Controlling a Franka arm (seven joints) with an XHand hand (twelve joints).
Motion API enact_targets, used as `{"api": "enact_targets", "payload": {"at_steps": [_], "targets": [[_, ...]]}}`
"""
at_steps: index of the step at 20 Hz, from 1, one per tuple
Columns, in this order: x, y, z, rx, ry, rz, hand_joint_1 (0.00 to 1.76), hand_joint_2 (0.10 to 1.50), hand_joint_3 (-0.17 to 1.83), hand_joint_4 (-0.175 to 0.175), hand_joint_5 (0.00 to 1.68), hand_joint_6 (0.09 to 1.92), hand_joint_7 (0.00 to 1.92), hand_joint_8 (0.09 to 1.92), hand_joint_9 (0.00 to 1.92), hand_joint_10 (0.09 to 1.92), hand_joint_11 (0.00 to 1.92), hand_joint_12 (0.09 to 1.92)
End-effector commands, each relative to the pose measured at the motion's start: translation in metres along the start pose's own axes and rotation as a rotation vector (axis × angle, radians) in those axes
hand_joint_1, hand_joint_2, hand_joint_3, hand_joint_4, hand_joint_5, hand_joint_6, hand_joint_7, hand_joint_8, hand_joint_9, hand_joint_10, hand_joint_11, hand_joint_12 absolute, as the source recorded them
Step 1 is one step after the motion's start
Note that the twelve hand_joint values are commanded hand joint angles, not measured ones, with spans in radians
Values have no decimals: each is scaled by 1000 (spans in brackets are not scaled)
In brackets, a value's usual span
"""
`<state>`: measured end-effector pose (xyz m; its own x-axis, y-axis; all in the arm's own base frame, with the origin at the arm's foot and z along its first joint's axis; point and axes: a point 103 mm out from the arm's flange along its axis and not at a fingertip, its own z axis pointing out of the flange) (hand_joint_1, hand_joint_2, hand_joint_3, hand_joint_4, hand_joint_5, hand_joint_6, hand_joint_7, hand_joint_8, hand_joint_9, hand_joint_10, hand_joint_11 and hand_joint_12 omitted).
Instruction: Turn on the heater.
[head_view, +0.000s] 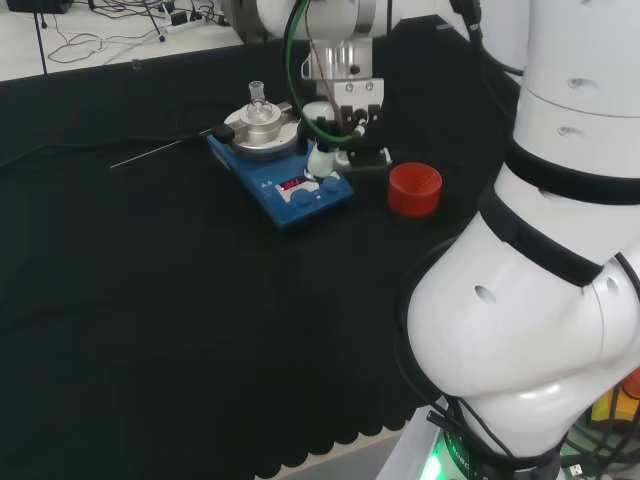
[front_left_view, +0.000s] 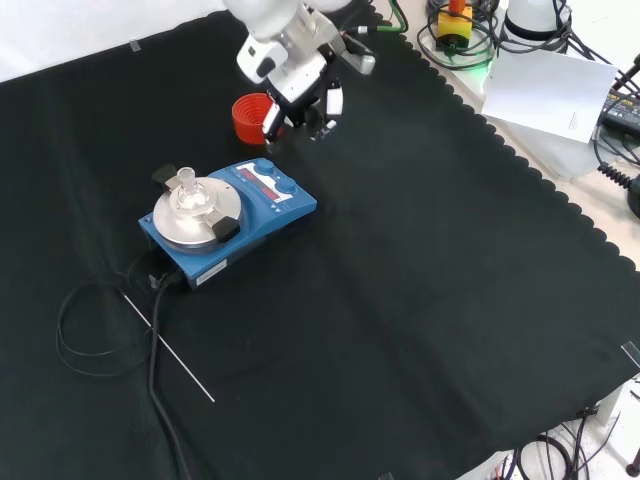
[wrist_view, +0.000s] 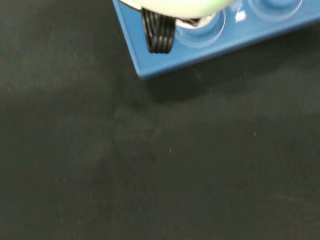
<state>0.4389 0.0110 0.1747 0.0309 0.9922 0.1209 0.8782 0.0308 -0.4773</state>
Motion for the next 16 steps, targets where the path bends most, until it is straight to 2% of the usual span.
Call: {"api": "enact_targets", "payload": {"at_steps": [1,6,16], "targets": [[7,5,24,55,-6,-11,1436,715,963,-50,335,782,1658,1469,1769,1483,1500,1478],[1,1,29,56,-1,-8,1482,664,1081,-41,328,764,1698,1510,1788,1566,1515,1540],[-8,8,35,72,-10,-4,1493,638,1130,-41,335,763,1718,1514,1795,1581,1515,1551]]}}
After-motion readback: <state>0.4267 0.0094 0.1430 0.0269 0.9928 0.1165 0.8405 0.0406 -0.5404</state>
